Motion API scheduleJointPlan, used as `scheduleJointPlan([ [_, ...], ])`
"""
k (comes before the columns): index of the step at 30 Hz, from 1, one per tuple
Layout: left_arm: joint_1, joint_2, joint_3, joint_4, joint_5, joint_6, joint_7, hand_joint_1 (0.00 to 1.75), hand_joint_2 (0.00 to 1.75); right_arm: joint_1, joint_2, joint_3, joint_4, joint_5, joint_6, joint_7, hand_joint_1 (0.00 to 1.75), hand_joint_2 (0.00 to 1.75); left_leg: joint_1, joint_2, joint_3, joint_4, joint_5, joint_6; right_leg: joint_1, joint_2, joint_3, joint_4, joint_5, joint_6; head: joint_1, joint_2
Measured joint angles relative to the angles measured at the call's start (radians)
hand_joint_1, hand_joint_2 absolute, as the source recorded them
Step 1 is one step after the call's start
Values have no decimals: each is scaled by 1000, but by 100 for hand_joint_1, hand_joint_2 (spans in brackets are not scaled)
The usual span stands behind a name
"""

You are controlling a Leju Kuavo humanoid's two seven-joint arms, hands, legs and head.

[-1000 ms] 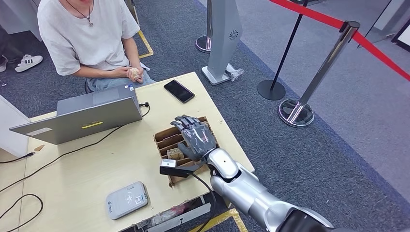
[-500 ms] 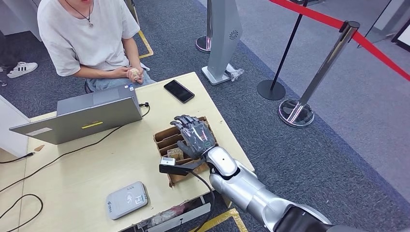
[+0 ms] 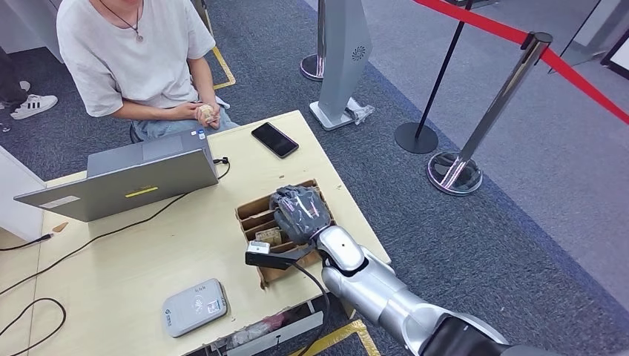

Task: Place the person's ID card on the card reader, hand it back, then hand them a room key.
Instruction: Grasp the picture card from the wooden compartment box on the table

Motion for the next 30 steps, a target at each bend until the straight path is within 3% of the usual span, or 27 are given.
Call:
scheduleJointPlan([
  [9, 0, 0, 0, 0, -1, -4, 0, 0, 0, 0, 0, 0, 7, -4, -8, 0, 173, 175, 0, 0, 0, 0, 0, 0, 0, 0, 0, 0, 0, 0, 0, 0],
  [23, -2, 0, 0, 0, -6, -5, -2, 0, 0, 1, 0, 1, 11, -31, -89, -29, 175, 175, 0, 0, 0, 0, 0, 0, 0, 0, 0, 0, 0, 0, 0, 0],
  [30, -4, 0, 0, 0, -14, -10, -2, 0, 0, 5, -1, 1, -79, -35, -138, -35, 175, 175, 0, 0, 0, 0, 0, 0, 0, 0, 0, 0, 0, 0, 0, 0],
])
